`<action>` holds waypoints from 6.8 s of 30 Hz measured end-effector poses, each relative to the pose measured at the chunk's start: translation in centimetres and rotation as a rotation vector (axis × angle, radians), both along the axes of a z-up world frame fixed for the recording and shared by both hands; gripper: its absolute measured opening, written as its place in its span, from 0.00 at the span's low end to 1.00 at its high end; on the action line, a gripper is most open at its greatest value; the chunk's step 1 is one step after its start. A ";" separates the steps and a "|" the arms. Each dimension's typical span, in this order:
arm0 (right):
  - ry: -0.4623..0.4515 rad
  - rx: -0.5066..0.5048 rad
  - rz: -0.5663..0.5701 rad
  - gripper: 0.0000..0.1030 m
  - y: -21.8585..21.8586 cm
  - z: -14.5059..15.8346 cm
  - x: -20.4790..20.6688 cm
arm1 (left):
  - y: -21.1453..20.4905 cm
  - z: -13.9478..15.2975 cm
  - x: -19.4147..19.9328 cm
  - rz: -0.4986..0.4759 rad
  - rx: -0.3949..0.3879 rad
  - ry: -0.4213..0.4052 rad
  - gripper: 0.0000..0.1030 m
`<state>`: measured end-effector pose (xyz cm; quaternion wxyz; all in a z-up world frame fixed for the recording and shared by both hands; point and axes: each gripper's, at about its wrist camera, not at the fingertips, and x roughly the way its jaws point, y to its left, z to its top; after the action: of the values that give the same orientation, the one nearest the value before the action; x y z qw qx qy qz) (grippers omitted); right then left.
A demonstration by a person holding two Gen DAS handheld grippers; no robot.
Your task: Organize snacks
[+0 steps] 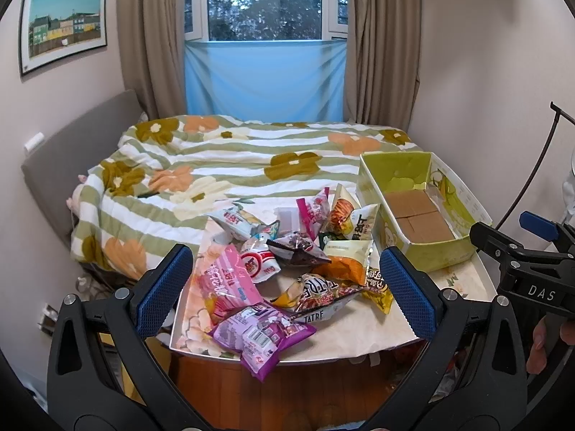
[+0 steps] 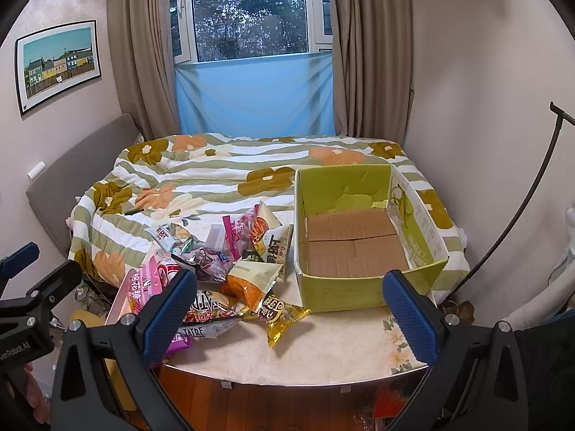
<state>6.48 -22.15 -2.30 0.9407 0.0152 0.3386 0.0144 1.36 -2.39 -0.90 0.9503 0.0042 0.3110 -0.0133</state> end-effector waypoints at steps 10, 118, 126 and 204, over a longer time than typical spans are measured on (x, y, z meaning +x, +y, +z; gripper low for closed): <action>-0.002 0.001 0.000 1.00 0.0 0.1 0.0 | -0.2 -0.1 0.1 0.001 0.001 -0.001 1.00; 0.204 -0.089 0.343 0.67 6.6 -8.4 10.5 | 3.1 -9.7 12.9 -0.381 -0.033 0.293 0.59; 0.149 -0.107 0.265 0.67 -0.2 -5.5 14.1 | -4.4 -5.2 19.9 -0.381 -0.004 0.202 0.59; 0.184 -0.073 0.242 0.99 -16.9 -5.3 24.5 | -17.6 -5.8 27.1 -0.088 -0.031 0.298 1.00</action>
<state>31.01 -39.03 -7.64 0.8970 -0.0585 0.4230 0.1138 28.48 -20.03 -6.73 0.8920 0.0012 0.4480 -0.0603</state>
